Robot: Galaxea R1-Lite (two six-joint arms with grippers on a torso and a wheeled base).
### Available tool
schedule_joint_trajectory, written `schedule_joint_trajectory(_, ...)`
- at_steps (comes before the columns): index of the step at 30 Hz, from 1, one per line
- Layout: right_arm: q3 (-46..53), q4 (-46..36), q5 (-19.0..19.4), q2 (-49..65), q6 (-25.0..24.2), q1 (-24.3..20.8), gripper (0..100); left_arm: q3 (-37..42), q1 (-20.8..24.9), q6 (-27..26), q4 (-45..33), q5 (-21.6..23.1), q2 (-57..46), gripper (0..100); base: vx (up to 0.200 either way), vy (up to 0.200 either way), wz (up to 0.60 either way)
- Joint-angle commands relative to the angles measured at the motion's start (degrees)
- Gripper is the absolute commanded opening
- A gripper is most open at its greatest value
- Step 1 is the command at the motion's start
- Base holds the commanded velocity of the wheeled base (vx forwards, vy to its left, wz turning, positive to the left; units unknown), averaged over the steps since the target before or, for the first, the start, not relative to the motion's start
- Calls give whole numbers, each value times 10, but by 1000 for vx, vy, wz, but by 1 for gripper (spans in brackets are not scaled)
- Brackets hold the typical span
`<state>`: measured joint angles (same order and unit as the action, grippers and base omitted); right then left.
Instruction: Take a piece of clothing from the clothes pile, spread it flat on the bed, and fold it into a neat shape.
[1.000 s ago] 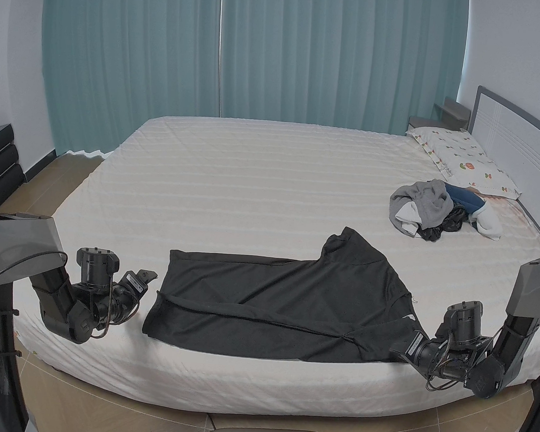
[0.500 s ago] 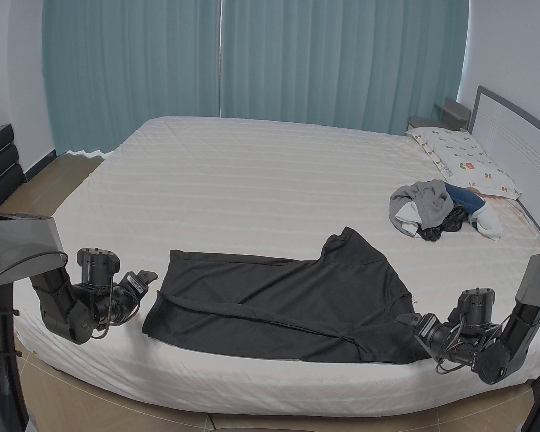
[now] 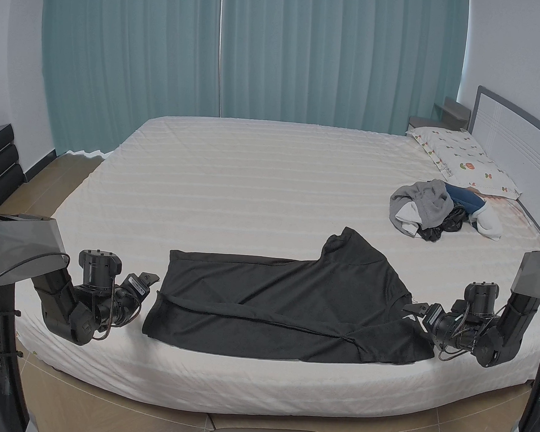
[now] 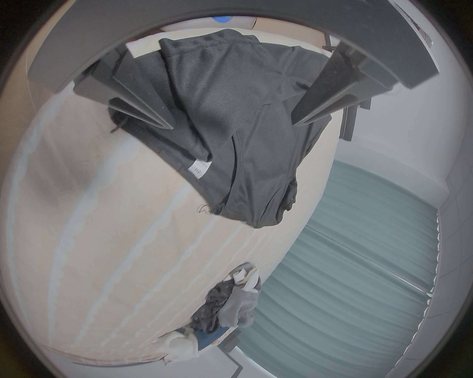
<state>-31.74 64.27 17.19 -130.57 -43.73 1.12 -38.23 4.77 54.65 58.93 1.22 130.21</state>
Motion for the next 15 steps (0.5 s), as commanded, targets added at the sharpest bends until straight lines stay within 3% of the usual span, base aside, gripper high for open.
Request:
schedule_joint_trajectory(1,-5,3,16,-23,4,1,100,0,0,0,0,0,1,100,0,0,0)
schedule_joint_trajectory(8,-7,39,28,-35,3,3,100,-1,1,0,1,0,4,100,0,0,0)
schedule_joint_trajectory(9,-7,39,28,-35,3,3,0,-1,1,0,1,0,4,100,0,0,0)
schedule_joint_trajectory(15,-9,39,35,-52,4,1,0,-1,1,0,2,0,5,100,0,0,0)
